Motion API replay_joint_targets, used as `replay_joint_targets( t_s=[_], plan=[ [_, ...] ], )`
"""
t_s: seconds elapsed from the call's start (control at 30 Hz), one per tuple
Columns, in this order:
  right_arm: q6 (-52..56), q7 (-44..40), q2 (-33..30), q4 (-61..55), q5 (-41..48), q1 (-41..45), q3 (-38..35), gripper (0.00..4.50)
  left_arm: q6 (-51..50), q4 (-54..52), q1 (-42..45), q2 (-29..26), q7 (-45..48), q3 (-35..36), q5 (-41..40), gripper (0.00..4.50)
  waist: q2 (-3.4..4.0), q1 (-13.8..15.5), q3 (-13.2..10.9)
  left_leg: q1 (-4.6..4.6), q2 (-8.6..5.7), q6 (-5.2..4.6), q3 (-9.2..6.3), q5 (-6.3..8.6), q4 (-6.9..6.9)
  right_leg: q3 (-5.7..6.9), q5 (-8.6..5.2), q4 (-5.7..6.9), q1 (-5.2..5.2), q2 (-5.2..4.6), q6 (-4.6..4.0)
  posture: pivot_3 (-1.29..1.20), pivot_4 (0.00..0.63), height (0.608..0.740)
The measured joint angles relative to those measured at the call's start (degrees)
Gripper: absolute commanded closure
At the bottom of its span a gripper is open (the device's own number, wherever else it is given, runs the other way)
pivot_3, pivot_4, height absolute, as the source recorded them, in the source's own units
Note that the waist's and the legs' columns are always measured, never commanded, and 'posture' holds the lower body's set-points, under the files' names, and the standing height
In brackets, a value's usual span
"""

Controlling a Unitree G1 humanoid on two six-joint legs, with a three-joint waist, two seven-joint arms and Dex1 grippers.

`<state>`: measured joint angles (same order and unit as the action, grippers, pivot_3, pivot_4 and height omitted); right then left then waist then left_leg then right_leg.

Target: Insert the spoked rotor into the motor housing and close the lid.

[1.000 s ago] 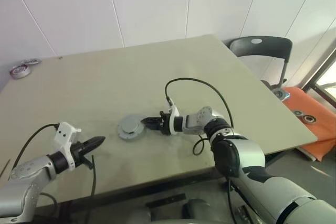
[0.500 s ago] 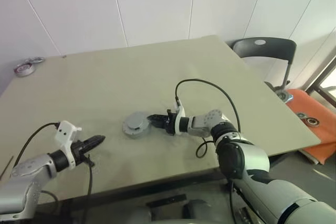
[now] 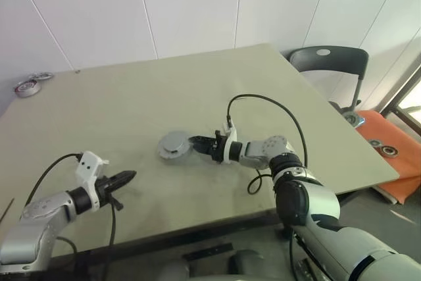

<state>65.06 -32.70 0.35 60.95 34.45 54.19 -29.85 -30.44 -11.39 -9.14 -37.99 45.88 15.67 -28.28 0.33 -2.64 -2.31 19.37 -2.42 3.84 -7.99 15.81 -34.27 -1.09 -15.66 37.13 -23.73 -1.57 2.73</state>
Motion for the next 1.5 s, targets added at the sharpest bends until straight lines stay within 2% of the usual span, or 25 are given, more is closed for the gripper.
replay_joint_targets(
  t_s=[0.23,0.4,0.57,0.8,1.5],
  plan=[
    [6.06,-2.07,0.65,-7.07,5.35,-2.14,-0.84,2.95,-0.09,0.45,1.14,0.06,0.06,-0.46,0.06,4.50,-0.02,0.06,0.01,0.00,0.00,0.00,0.00,0.00,-0.03,-0.01,0.01,0.04,0.00,-0.01,0.01,0.00,0.000,0.740],
    [9.72,-1.50,0.94,-10.81,7.84,-4.17,-1.17,2.95,-0.13,2.01,5.61,4.91,-1.74,0.59,-2.78,4.50,-0.06,0.15,0.03,0.04,-0.01,0.00,0.01,0.00,-0.25,0.01,0.08,0.12,0.02,0.01,0.01,0.00,0.000,0.740],
    [10.59,-0.38,1.00,-11.98,9.03,-4.50,-1.38,2.95,-1.82,1.96,7.15,6.53,-2.65,1.11,-6.18,4.50,-0.06,-0.06,0.03,0.04,0.02,-0.10,0.04,0.06,-0.62,-0.03,0.13,0.25,0.10,0.06,0.02,0.00,0.000,0.740],
    [11.31,0.13,1.62,-13.62,11.94,-4.64,-2.44,2.95,-2.95,1.98,7.06,6.55,-3.25,1.14,-7.28,4.50,-0.06,0.04,0.02,-0.04,0.00,-0.12,0.12,0.07,-0.91,0.00,0.20,0.25,0.33,0.11,0.04,0.00,0.000,0.740],
    [7.92,3.86,1.61,-12.74,10.76,-5.52,-0.24,2.95,-2.81,2.35,6.60,6.50,-4.88,0.98,-6.01,4.50,-0.06,0.04,0.02,-0.02,0.01,-0.12,0.18,0.07,-0.92,-0.01,0.24,0.25,0.32,0.11,0.05,0.00,0.000,0.740]
  ],
)
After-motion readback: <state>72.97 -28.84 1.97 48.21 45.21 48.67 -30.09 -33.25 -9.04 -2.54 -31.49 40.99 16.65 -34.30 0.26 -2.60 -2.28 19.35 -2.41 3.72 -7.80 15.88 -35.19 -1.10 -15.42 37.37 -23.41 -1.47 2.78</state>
